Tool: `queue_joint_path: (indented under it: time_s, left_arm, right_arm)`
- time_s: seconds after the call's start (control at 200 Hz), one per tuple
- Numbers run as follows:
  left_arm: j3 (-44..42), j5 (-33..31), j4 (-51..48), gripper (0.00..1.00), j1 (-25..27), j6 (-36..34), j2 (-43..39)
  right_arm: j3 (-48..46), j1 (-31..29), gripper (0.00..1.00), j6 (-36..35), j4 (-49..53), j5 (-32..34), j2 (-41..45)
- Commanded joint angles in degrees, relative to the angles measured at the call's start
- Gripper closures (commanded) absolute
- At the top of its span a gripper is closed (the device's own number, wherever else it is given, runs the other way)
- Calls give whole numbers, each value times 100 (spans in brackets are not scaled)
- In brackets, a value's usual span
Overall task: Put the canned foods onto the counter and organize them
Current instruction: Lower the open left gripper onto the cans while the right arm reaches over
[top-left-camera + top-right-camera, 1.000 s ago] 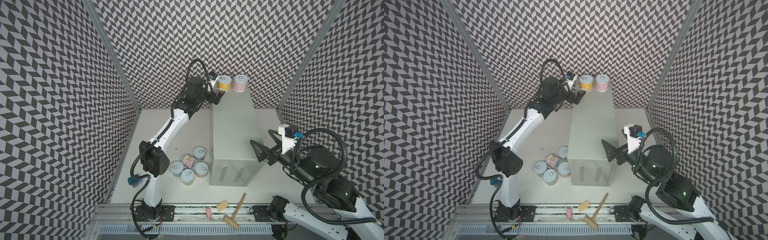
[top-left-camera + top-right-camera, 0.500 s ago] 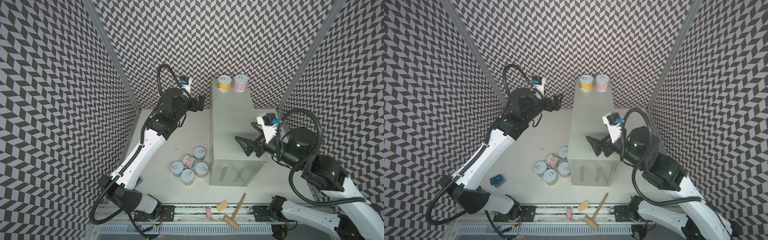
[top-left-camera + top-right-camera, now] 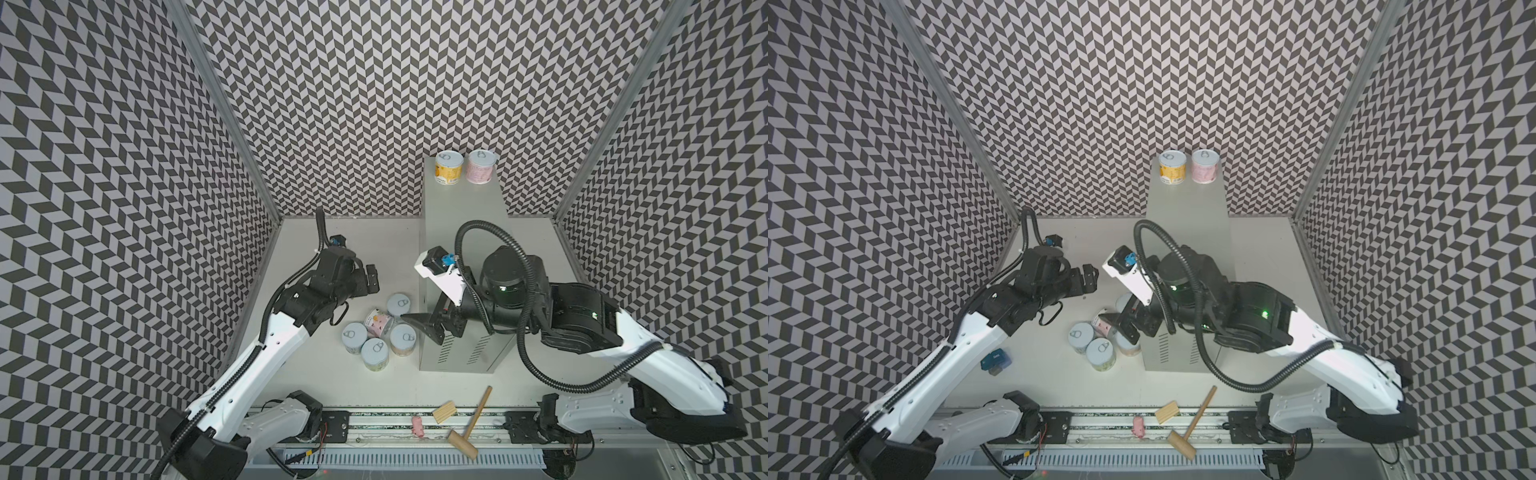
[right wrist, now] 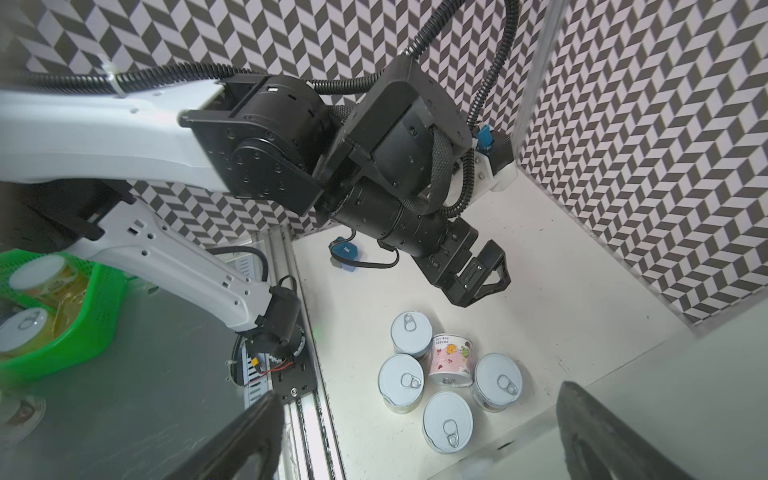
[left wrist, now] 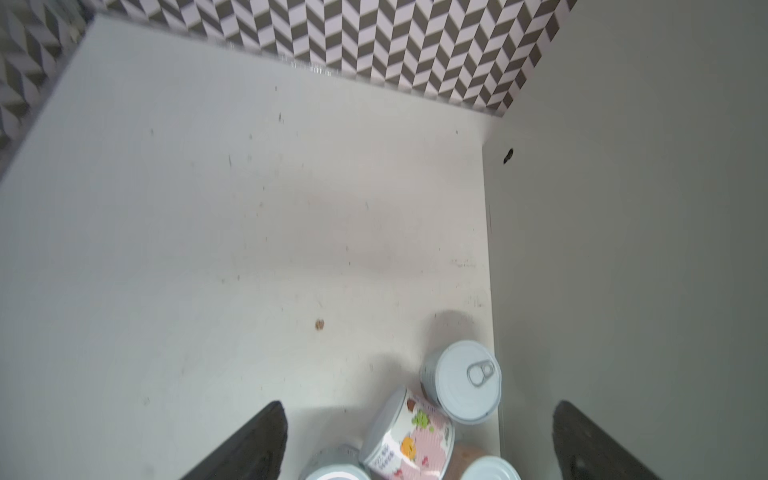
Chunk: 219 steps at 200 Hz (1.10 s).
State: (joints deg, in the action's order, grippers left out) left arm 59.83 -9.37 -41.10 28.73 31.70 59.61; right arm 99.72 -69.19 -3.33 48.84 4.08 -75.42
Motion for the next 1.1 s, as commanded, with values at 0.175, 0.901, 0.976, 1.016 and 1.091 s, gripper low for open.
queue_joint_path:
  time_s: [0.175, 0.901, 0.976, 1.016, 1.091]
  left_arm:
    - [-1351, 535, -133, 1, -34, 930, -555]
    - [-1733, 841, -602, 4, -43, 1273, 720]
    - [-1720, 890, -533, 5, -45, 1242, 910]
    - [-1732, 924, -473, 6, -51, 1225, 969]
    - [-1730, 896, -442, 7, -59, 1224, 1054]
  right_arm:
    - [330, -590, 1, -240, 293, 331, -432]
    - [-960, -622, 1, -388, -638, 502, 379]
    - [-1031, -627, 1, -383, -665, 498, 388]
    - [-1042, -625, 1, -387, -660, 493, 387]
    - [-1027, -622, 1, -413, -618, 494, 377]
